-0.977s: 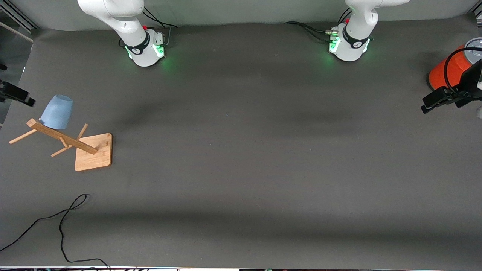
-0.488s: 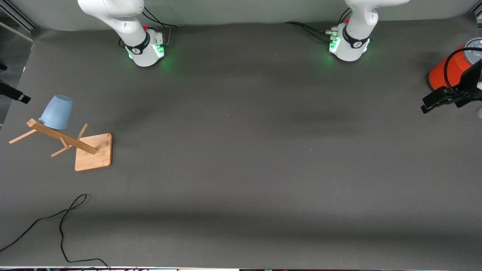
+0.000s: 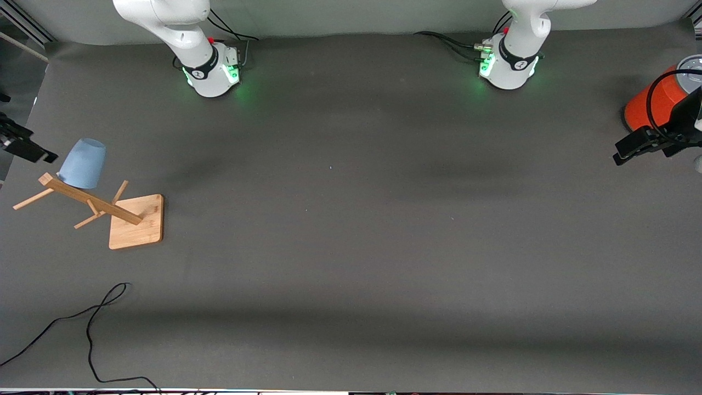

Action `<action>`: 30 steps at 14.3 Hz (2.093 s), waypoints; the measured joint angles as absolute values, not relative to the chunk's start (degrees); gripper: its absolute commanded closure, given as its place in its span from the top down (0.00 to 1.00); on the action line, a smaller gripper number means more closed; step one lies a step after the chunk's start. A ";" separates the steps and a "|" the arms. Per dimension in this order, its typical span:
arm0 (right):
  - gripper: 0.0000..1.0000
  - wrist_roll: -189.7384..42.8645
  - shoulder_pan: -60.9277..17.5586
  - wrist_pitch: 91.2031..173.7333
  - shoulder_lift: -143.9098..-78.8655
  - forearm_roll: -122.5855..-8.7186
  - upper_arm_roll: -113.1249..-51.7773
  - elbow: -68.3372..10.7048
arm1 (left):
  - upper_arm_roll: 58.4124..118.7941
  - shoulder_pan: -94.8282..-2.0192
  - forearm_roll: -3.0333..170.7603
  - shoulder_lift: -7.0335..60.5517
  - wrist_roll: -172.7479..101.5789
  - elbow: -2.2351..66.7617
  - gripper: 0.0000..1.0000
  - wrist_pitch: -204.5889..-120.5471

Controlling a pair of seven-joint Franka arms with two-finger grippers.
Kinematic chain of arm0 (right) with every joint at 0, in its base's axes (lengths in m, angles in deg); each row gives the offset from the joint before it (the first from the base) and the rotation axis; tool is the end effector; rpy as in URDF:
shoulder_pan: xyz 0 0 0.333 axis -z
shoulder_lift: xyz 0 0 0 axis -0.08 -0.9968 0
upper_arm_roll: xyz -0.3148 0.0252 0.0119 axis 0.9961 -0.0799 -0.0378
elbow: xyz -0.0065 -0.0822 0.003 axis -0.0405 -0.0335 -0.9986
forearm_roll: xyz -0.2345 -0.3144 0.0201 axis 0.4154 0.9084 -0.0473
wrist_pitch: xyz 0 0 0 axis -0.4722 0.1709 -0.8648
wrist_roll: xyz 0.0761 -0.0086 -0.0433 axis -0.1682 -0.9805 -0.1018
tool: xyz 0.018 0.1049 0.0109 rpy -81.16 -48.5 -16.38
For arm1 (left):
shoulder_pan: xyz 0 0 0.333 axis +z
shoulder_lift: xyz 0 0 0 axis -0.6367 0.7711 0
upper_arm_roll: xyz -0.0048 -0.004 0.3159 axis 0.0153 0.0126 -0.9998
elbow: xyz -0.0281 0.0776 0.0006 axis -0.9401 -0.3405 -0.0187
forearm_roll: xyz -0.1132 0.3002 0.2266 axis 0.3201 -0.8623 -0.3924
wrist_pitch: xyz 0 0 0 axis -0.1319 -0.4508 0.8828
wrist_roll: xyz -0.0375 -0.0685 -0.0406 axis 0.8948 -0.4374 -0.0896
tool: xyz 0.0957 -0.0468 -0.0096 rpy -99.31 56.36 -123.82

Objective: Rotate and upright cup with both arms
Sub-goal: 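Move the right gripper to the light blue cup on the wooden stand, then grasp the blue cup and slide it off the stand peg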

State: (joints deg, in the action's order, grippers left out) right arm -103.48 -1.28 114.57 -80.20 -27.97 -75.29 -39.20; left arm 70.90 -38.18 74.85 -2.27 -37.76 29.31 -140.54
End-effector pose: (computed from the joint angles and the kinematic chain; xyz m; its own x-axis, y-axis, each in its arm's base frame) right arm 0.4919 -0.1471 0.5468 0.7563 -0.6500 -0.0736 -0.6508 -0.7591 0.0165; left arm 0.5427 0.0077 0.6101 0.9860 0.1644 0.0293 0.1644 -0.9864 0.0035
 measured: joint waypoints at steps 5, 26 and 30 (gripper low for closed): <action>1.00 -103.48 -1.27 123.22 -81.24 -28.06 -75.07 -47.12 | 70.89 -38.18 74.85 -2.27 -37.76 29.30 1.00 -140.54; 0.42 -104.77 -1.37 122.15 -81.36 -28.47 -74.78 -49.80 | 70.89 -38.18 74.85 -2.27 -37.76 29.30 1.00 -140.54; 0.42 -111.86 -5.02 114.82 -75.71 -28.61 -75.01 -49.15 | 70.91 -38.19 74.85 -2.27 -37.76 29.28 1.00 -140.54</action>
State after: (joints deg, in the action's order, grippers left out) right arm -111.86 -5.02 114.82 -75.71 -28.61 -75.01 -49.15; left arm 70.91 -38.19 74.85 -2.27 -37.76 29.28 -140.54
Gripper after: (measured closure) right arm 0.189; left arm 0.000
